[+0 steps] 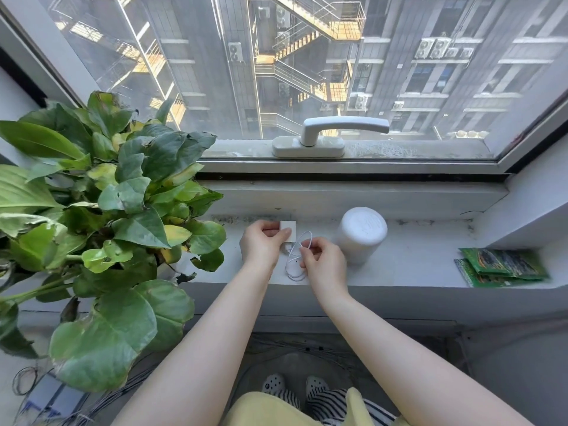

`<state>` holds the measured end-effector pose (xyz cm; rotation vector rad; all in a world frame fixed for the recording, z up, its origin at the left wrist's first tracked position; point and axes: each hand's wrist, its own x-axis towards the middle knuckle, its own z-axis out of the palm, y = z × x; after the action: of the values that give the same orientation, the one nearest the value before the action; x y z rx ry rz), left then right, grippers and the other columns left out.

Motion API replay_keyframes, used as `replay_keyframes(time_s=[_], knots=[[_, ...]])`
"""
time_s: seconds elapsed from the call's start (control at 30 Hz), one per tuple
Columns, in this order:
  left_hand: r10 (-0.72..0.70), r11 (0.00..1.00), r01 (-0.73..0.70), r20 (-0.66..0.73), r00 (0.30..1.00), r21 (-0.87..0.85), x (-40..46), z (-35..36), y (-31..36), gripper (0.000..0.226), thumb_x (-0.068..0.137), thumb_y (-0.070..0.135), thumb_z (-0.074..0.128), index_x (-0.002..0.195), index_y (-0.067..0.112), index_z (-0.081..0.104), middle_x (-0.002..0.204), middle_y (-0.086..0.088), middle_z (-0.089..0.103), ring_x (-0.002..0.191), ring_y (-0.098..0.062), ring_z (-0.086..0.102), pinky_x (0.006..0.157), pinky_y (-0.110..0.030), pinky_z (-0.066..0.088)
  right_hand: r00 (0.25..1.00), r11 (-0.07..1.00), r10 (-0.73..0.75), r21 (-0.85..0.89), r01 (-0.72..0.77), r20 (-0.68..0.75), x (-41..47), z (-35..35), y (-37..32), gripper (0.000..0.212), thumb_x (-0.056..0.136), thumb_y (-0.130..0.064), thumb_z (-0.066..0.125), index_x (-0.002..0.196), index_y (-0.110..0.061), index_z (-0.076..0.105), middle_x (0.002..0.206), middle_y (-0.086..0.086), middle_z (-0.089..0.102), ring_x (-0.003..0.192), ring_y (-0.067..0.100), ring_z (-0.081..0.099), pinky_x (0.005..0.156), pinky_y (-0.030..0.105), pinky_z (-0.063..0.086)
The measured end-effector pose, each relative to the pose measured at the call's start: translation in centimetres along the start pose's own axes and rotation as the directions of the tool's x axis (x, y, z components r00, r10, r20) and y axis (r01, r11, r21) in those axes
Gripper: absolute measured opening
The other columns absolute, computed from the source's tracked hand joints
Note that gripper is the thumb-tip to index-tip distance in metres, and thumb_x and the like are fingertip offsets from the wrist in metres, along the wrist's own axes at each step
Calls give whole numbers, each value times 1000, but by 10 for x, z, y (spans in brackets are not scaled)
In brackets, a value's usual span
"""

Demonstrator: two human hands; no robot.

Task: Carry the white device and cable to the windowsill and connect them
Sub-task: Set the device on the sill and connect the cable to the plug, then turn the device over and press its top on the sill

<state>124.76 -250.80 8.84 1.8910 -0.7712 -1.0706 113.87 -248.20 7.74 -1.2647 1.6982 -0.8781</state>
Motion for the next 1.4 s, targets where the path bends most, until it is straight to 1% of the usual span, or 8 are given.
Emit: replay_keyframes(time_s=[0.1, 0.3, 0.47, 0.73, 0.87, 1.07, 1.27, 1.4], knots=[[45, 996, -41, -46, 998, 85, -1, 2, -2, 22, 76, 22, 75, 94, 12, 67, 90, -7, 73, 84, -24, 70, 82, -35, 56, 999, 994, -47, -104, 46, -4, 3, 6, 2, 7, 89, -9, 57, 90, -7, 64, 85, 13, 59, 75, 26, 58, 69, 30, 44], [121, 981, -103, -98, 988, 166, 0, 2, 0, 25, 77, 21, 74, 94, 6, 65, 80, -3, 67, 76, -21, 62, 73, -29, 49, 998, 993, -58, -101, 57, -8, 2, 8, -3, 30, 89, -6, 55, 118, -11, 49, 84, 3, 53, 77, 17, 51, 69, 23, 36], [161, 976, -151, -56, 985, 157, -1, 5, -3, 22, 77, 16, 74, 93, 3, 65, 80, -5, 64, 74, -20, 61, 74, -31, 53, 998, 987, -65, -147, 64, -5, 4, 7, -5, 30, 91, -4, 49, 122, -6, 47, 111, 12, 57, 99, 21, 54, 77, 20, 33], [168, 978, -159, -56, 984, 137, -5, 10, -4, 22, 79, 19, 72, 92, 5, 62, 84, -9, 66, 81, -29, 67, 75, -38, 56, 987, 934, -140, -320, 157, 76, 7, 8, -7, 36, 97, -5, 43, 133, 1, 42, 129, 16, 45, 116, 27, 51, 82, 15, 32], [194, 970, -183, -60, 979, 159, -8, 10, -6, 23, 79, 23, 72, 91, 8, 59, 88, -14, 67, 82, -29, 65, 76, -41, 55, 987, 941, -124, -304, 149, 102, 4, 5, -10, 44, 98, -12, 46, 139, -1, 38, 132, 17, 42, 116, 31, 51, 90, 28, 37], [202, 968, -190, -57, 978, 164, -9, 10, -11, 25, 79, 28, 71, 91, 11, 58, 90, -14, 66, 80, -31, 66, 76, -45, 55, 982, 947, -151, -269, 176, 113, -1, 0, -8, 47, 97, -16, 47, 141, -4, 36, 131, 16, 42, 119, 29, 49, 94, 32, 38], [211, 966, -198, -58, 976, 168, -9, 7, -14, 29, 80, 29, 70, 97, 7, 60, 95, -13, 66, 86, -27, 63, 77, -36, 52, 980, 956, -173, -221, 191, 98, -4, -2, -5, 49, 97, -17, 48, 143, -6, 35, 130, 16, 41, 118, 27, 47, 84, 18, 30], [210, 967, -200, -45, 977, 156, -12, 5, -15, 29, 82, 31, 68, 98, 9, 59, 98, -11, 65, 89, -22, 62, 74, -25, 45, 961, 937, -256, -217, 273, 102, -13, -8, -10, 52, 97, -17, 46, 146, -7, 30, 137, 14, 37, 122, 25, 45, 90, 14, 26]])
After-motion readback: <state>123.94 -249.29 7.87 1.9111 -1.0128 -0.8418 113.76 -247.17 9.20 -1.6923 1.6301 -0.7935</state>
